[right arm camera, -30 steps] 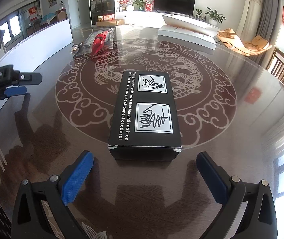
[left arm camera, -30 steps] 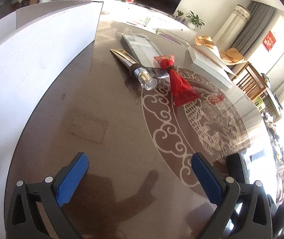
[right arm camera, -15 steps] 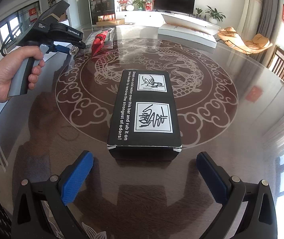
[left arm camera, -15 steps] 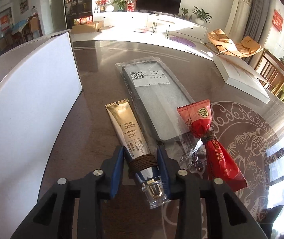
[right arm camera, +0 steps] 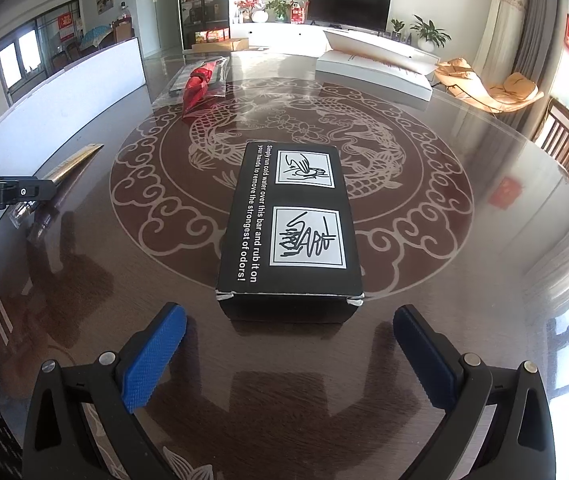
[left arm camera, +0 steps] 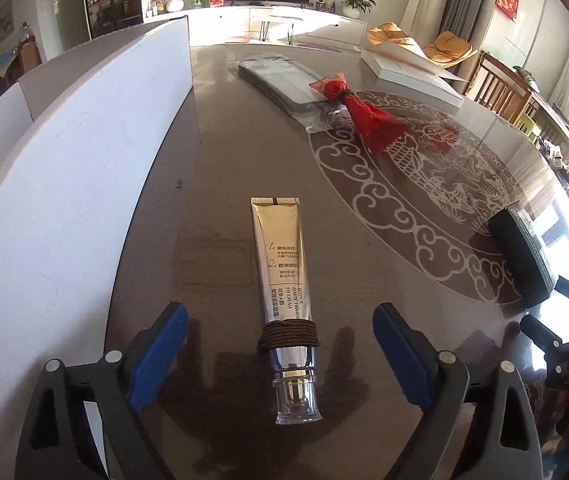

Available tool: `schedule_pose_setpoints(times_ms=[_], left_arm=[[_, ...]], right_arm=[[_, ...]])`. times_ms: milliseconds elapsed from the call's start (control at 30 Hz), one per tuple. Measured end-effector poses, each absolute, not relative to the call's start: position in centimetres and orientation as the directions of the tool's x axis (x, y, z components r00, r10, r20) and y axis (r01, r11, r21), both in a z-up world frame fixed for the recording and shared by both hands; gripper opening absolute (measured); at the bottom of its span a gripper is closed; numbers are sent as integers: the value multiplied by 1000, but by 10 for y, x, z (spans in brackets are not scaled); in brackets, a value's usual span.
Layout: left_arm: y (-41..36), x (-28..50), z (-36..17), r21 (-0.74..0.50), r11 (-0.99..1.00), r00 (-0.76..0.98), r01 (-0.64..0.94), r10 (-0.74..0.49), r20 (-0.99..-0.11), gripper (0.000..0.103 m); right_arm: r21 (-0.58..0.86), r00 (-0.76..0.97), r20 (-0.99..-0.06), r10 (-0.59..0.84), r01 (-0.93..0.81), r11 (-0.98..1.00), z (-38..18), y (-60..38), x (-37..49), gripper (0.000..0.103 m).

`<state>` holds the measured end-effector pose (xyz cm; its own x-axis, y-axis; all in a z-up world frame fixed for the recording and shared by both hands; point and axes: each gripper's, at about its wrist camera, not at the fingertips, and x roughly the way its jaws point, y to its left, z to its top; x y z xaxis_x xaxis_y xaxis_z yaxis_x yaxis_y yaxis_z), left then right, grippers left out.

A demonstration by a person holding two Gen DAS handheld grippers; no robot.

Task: Organize objects
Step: 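Grasp the gold eye-cream tube with the left tool while the right tool holds the black box, then lift the gold tube with the left tool while the right tool holds the black box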

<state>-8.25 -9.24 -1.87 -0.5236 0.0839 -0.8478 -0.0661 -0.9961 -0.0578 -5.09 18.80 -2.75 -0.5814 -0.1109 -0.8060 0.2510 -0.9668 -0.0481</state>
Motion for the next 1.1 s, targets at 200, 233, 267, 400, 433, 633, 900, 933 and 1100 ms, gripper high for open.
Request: schedule_pose_setpoints(times_ms=[200, 233, 267, 400, 433, 633, 900, 933, 1100], left_arm=[[-68, -87, -37, 14, -994, -497, -106, 41, -867, 103], [-65, -86, -36, 8, -994, -505, -113, 50, -862, 103], [-63, -85, -37, 8, -993, -504, -116, 52, -862, 103], [-63, -80, -38, 8, -992, -532, -125, 60, -845, 103], [-63, -79, -38, 8, -992, -541, -126, 62, -839, 103], [-63, -80, -38, 7, -992, -545, -125, 63, -836, 103], [-63, -81, -38, 6, -992, -545, -125, 64, -836, 103], [-64, -81, -38, 6, -992, -545, -126, 64, -836, 103], [-64, -81, -38, 6, -992, -545, -126, 64, -836, 103]], right_arm=[[-52, -583, -805, -109, 252, -966, -27, 188, -50, 103], [-52, -583, -805, -109, 252, -966, -27, 188, -50, 103], [-51, -583, -805, -109, 252, -966, -27, 188, -50, 103], [-42, -579, -807, -116, 252, -967, -28, 189, -51, 103], [-42, -579, -807, -116, 252, -967, -28, 189, -51, 103], [-41, -578, -808, -117, 253, -967, -29, 189, -51, 103], [-38, -577, -808, -119, 252, -967, -29, 189, -50, 103], [-38, -577, -808, -119, 252, -967, -29, 189, -50, 103], [-38, -577, -808, -119, 252, -967, -29, 189, -50, 103]])
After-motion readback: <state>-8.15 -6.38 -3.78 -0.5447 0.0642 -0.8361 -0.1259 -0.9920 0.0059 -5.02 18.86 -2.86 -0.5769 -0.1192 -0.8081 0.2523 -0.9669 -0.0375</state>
